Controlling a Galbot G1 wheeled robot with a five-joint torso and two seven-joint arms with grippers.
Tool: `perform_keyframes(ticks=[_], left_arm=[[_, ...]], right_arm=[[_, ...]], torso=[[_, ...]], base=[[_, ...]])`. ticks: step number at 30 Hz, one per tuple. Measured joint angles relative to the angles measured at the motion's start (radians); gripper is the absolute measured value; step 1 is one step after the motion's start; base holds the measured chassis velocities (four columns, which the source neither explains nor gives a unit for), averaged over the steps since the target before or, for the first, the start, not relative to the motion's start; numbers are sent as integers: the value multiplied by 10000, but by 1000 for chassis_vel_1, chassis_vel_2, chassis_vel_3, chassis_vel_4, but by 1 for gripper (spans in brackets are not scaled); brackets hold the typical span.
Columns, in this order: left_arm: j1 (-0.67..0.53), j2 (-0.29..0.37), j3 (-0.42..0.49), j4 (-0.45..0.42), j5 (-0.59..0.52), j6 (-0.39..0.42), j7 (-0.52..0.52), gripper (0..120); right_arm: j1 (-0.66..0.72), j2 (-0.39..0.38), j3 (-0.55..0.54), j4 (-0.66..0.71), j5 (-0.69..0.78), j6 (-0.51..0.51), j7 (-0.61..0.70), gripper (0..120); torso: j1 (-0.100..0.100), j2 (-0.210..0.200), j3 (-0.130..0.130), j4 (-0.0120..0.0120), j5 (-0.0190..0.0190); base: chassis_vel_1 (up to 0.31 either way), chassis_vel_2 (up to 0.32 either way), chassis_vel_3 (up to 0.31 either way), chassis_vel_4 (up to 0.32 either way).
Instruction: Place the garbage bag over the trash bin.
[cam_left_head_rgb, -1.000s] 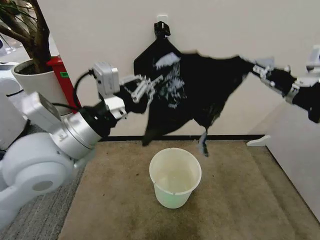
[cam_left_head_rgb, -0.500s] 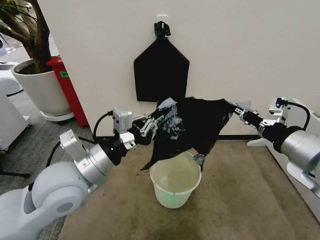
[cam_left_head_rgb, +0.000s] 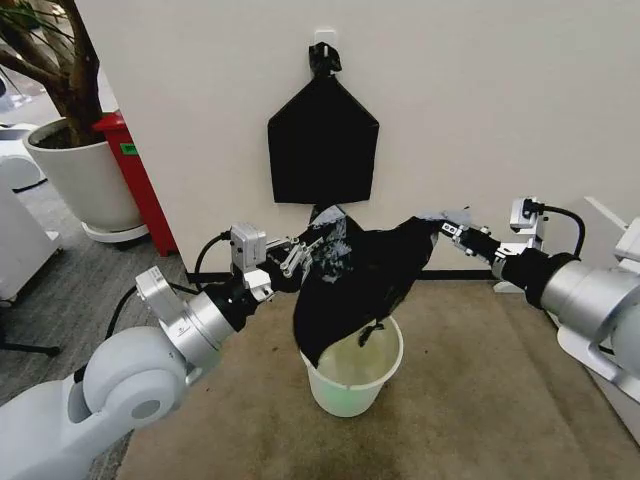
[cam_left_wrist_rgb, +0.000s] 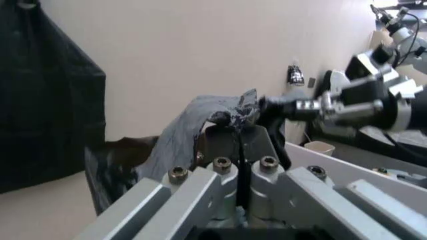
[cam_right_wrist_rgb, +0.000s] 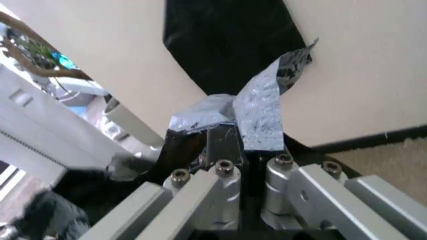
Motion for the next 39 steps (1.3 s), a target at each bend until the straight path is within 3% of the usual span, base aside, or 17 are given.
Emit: perform_keyframes(ticks=[6, 14, 24, 34, 39], left_arm=[[-317, 402, -123, -364, -444, -1, -253, 0], [225, 217, -75, -143, 118, 77, -506, 0], [506, -407, 680, 1885, 1039, 67, -547, 0], [247, -1243, 1620, 3281, 1372, 226, -622, 0], [718, -1101, 1569, 3259, 1526, 237, -652, 0]], right_arm=[[1068, -487, 85, 6, 1411, 244, 400, 0], [32, 10, -303, -5, 1346, -250, 338, 0], [-1864, 985, -1308, -14, -972, -529, -205, 0], [-1366, 1851, -3228, -177, -2888, -512, -305, 0], [-1548, 2116, -3514, -269, -3451, -456, 143, 0]], torso=[[0, 0, 0, 1, 0], [0, 0, 0, 0, 3], [0, 0, 0, -2, -1], [0, 0, 0, 0, -2], [1, -1, 0, -3, 0]], base=[[0, 0, 0, 0], [0, 0, 0, 0], [0, 0, 0, 0], [0, 0, 0, 0], [0, 0, 0, 0]])
